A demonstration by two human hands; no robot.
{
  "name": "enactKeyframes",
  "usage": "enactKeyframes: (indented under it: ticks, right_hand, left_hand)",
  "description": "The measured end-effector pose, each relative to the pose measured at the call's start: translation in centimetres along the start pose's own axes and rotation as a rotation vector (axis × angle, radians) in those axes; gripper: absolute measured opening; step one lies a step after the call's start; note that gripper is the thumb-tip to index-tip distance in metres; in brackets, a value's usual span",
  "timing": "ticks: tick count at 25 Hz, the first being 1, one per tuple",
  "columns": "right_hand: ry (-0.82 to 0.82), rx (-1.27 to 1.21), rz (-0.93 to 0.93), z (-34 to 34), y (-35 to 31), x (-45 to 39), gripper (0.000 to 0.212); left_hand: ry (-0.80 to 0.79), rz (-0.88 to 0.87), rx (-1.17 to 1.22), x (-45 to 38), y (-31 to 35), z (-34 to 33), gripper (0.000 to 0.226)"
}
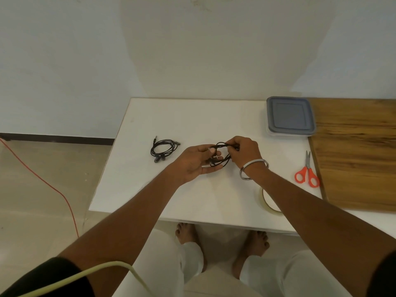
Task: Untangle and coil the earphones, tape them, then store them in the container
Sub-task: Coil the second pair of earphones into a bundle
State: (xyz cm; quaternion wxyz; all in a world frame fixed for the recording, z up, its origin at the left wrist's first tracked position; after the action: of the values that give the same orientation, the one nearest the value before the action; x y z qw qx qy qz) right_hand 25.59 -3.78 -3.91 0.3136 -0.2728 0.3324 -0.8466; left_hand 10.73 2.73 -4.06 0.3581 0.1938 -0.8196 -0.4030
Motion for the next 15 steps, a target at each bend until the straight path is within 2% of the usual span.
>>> enactKeyframes:
  ticks: [5, 10, 13, 15]
  right_hand:
    - [-0.011, 0.043, 0.000, -0.07, 0.25, -0.23, 0.019]
    - [-0.022, 0.086, 0.013, -0.37, 0.63, -0.13, 0.021]
    - [-0.017, 0.089, 0.016, -0.39, 0.59, -0.23, 0.021]
    - [-0.023, 0.095, 0.021, -0.53, 0.46, -0.31, 0.020]
  left_hand:
    - [-0.048, 0.001, 0.080, 0.25, -0.10, -0.03, 0.030]
    - [-0.044, 0.047, 0.028, 0.13, -0.06, -0.09, 0.040]
    - [0.036, 0.090, 0.029, -0.14, -0.03, -0.23, 0.031]
    - [0.091, 0.063, -0.071, -0.34, -0.04, -0.34, 0.031]
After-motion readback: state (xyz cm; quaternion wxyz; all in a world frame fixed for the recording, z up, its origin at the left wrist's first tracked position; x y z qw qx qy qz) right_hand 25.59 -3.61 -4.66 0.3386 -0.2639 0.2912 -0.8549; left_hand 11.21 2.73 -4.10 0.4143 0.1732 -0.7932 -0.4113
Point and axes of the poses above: each hand's wrist, its own x-axis away from the middle knuckle, its own z-axis out of the back of the hand, y = z × x, the point moved 3 cm from there along -x, towards the middle knuckle, and after that the axes turned 11 degrees about -z, right-handed, at the moved point
